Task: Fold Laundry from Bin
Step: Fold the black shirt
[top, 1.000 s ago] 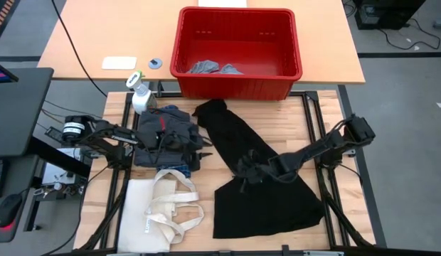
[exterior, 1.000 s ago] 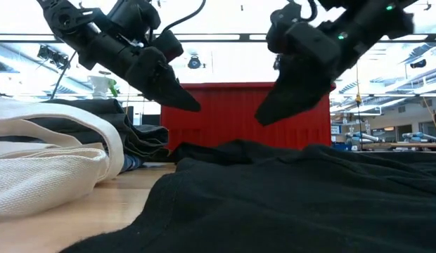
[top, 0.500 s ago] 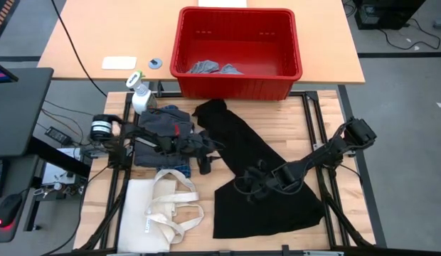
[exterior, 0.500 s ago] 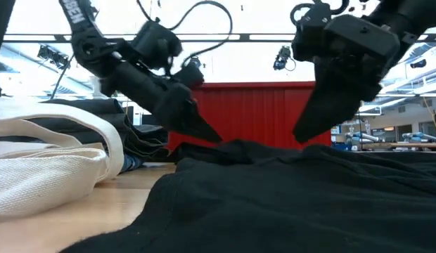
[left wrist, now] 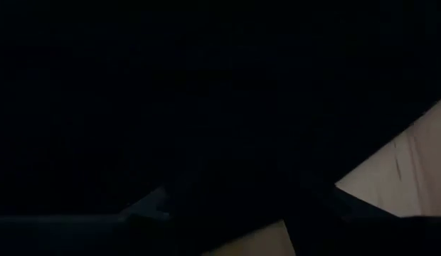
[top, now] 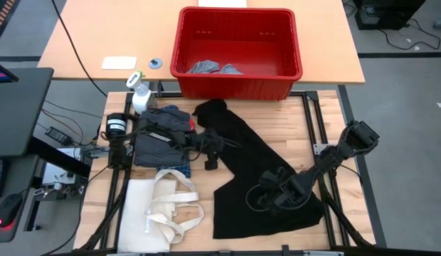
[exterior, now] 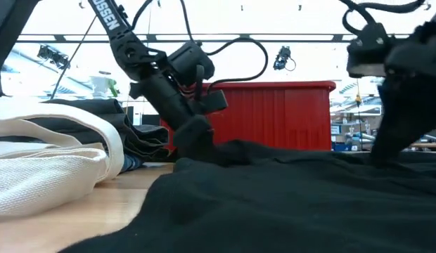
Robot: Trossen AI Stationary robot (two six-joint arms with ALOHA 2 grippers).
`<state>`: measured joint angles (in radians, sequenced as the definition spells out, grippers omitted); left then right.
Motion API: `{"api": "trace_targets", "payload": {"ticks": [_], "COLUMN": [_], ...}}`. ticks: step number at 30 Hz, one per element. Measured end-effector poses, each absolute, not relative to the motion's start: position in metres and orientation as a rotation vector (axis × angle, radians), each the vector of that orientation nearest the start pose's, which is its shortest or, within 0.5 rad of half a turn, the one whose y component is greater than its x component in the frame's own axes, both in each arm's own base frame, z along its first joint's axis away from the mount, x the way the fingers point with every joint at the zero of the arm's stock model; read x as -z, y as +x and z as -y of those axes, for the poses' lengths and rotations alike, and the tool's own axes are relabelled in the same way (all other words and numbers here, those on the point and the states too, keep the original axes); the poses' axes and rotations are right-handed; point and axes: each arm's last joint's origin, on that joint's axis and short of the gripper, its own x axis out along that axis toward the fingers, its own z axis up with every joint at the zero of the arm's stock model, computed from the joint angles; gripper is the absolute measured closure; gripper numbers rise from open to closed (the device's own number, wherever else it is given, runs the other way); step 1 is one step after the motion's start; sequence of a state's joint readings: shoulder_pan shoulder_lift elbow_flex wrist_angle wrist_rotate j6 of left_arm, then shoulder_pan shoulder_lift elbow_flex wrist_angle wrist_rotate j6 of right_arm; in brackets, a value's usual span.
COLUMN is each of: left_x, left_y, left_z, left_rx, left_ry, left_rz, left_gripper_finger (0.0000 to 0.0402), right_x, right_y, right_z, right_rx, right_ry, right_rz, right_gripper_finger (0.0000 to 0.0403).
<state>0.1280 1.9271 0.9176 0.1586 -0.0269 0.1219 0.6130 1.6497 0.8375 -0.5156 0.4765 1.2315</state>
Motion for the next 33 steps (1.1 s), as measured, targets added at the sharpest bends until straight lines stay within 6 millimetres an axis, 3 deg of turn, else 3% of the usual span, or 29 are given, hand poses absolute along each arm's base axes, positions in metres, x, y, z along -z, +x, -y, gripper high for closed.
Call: {"api": "trace_targets", "payload": {"ticks": [6, 12, 19, 24, 27, 33], "left_x": [-0.113, -0.133, -0.162, -0.188, -0.197, -0.202], "left_y": [0.342, 0.329, 0.321, 0.313, 0.306, 0.302], "left_z": [-0.038, -0.017, 0.004, 0.002, -0.004, -0.03], "left_rx": [-0.044, 0.206, 0.342, 0.242, 0.117, -0.124], "left_ry": [0.055, -0.098, -0.078, 0.001, 0.094, 0.224], "left_rz": [-0.948, -0.975, -0.915, -0.859, -0.864, -0.892], "left_gripper_finger": [0.023, 0.023, 0.023, 0.023, 0.023, 0.023], "right_x": [-0.137, -0.136, -0.125, -0.13, -0.141, -0.158], "right_y": [0.218, 0.213, 0.19, 0.172, 0.169, 0.18], "right_z": [-0.146, -0.144, -0.122, -0.11, -0.108, -0.112], "right_rx": [0.645, 0.681, 0.931, 1.163, 1.294, 1.284], "right_ry": [0.379, 0.357, 0.353, 0.351, 0.35, 0.304], "right_rz": [-1.042, -1.059, -1.143, -1.3, -1.303, -1.187], "right_gripper_finger": [0.0195, 0.0195, 0.02, 0.0213, 0.0224, 0.0235]}}
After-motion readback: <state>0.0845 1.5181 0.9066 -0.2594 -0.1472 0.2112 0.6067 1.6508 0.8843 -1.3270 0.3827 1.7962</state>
